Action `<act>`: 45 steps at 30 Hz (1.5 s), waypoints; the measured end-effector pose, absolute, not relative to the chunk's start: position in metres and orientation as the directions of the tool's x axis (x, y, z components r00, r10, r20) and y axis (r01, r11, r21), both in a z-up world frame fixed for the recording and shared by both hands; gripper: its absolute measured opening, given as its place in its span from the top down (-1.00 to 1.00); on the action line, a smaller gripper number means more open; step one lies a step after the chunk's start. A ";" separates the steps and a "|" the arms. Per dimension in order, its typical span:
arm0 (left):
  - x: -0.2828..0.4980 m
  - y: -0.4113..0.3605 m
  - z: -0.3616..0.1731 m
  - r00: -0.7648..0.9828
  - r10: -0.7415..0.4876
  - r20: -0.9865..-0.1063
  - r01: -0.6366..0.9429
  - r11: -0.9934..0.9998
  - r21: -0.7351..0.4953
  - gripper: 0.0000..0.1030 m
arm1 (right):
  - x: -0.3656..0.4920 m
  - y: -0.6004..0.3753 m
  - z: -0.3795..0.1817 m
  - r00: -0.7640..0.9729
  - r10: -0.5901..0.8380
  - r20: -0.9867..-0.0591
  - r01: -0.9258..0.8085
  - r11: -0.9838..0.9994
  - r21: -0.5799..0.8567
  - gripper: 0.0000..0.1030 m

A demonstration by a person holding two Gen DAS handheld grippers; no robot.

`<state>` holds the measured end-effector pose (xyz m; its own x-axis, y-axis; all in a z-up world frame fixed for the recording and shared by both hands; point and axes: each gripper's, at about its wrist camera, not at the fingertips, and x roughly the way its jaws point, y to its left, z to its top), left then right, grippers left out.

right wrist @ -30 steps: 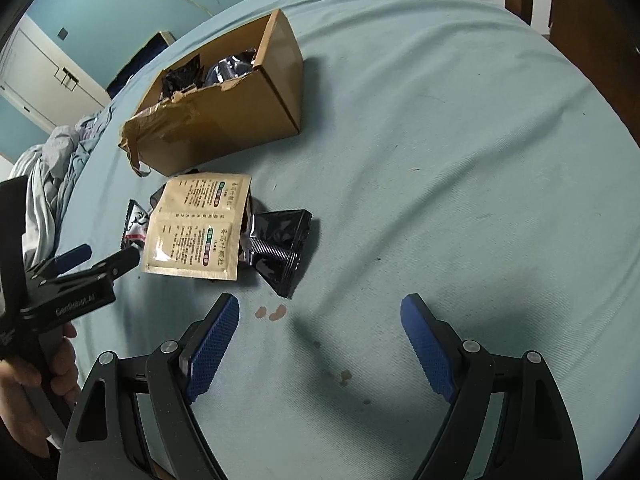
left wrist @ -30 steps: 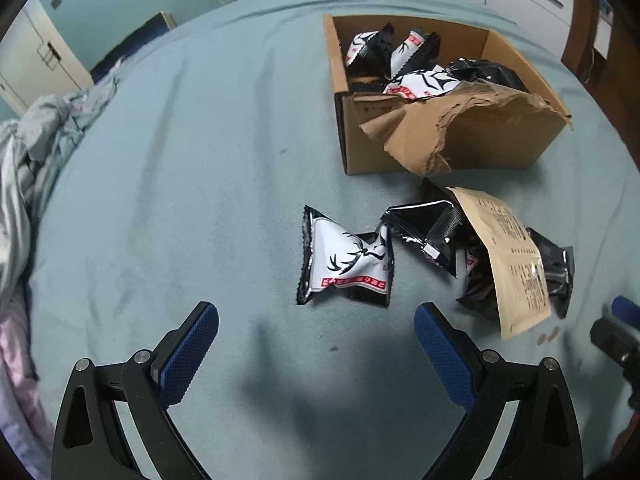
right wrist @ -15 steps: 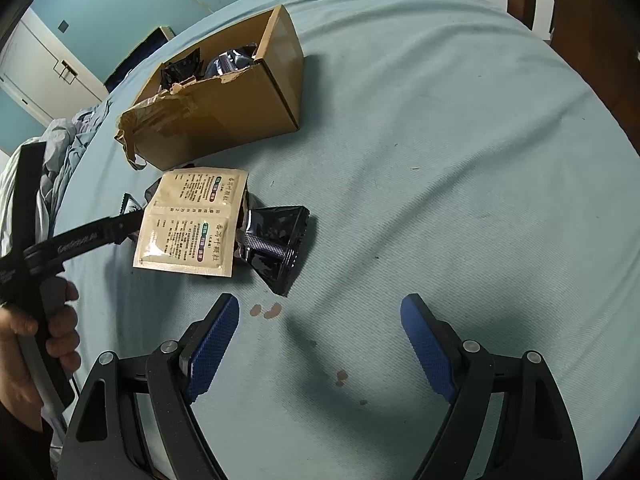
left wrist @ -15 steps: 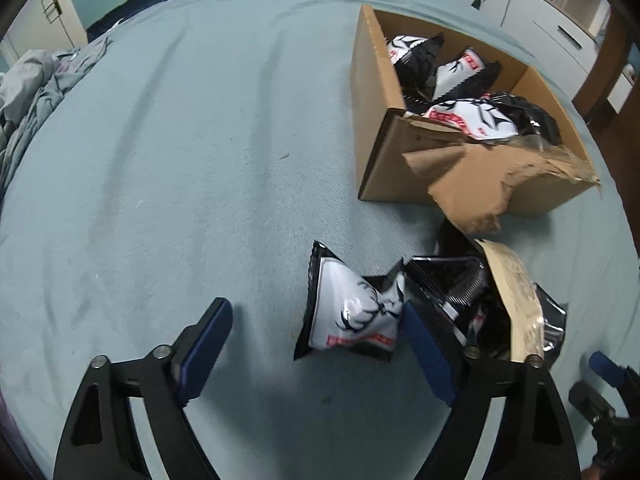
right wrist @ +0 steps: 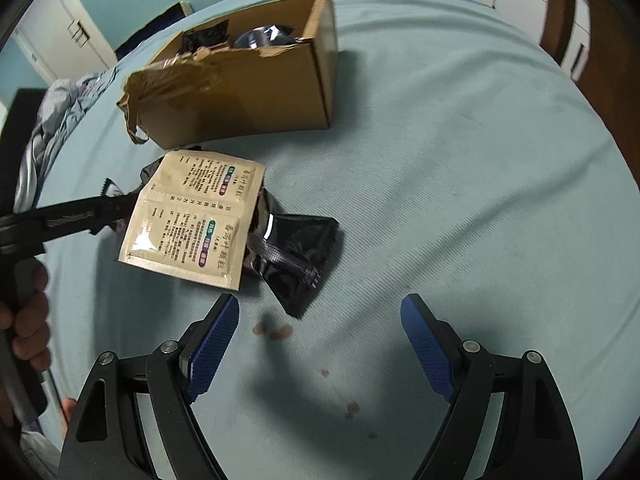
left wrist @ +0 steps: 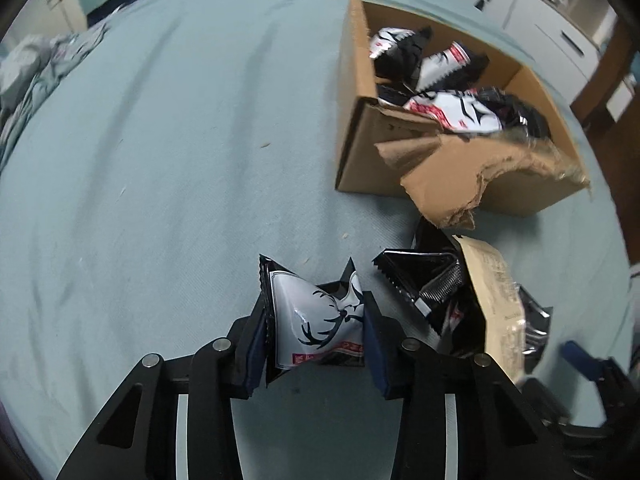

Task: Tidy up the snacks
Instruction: 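Grasp a white deer-print packet from the pile with the left gripper, then hold the white packet in the left gripper while the right gripper grasps a black packet, then carry the white packet into the box and open the left gripper while the right gripper holds the black packet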

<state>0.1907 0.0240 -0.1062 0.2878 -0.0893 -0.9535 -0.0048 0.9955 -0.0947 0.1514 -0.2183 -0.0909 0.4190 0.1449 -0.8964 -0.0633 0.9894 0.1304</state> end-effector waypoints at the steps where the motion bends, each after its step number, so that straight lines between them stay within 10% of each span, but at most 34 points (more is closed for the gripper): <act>1: 0.190 0.026 -0.104 0.284 -0.102 -0.953 -0.018 0.994 -0.112 0.22 | 0.154 -0.216 -0.093 0.420 0.138 -0.897 -0.072 0.990 0.119 -0.61; 15: 0.166 0.021 -0.065 0.330 -0.171 -0.928 -0.026 0.982 -0.190 0.20 | 0.182 -0.171 -0.109 0.481 0.034 -0.876 -0.217 0.973 -0.082 -0.61; 22: 0.163 0.033 -0.063 0.331 -0.173 -0.928 -0.042 0.979 -0.198 0.20 | 0.166 -0.166 -0.098 0.551 0.035 -0.834 -0.232 0.966 -0.113 0.30; 45: 0.125 0.008 -0.018 0.443 -0.123 -0.888 0.078 0.992 -0.099 0.21 | 0.085 -0.214 -0.021 0.601 0.132 -0.788 -0.067 0.991 0.116 0.31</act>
<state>0.1253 0.0075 -0.0176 0.4432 -0.1233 -0.8879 0.0778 0.9920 -0.0990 0.0851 -0.2142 -0.0208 0.6010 0.1325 -0.7882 -0.0668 0.9910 0.1156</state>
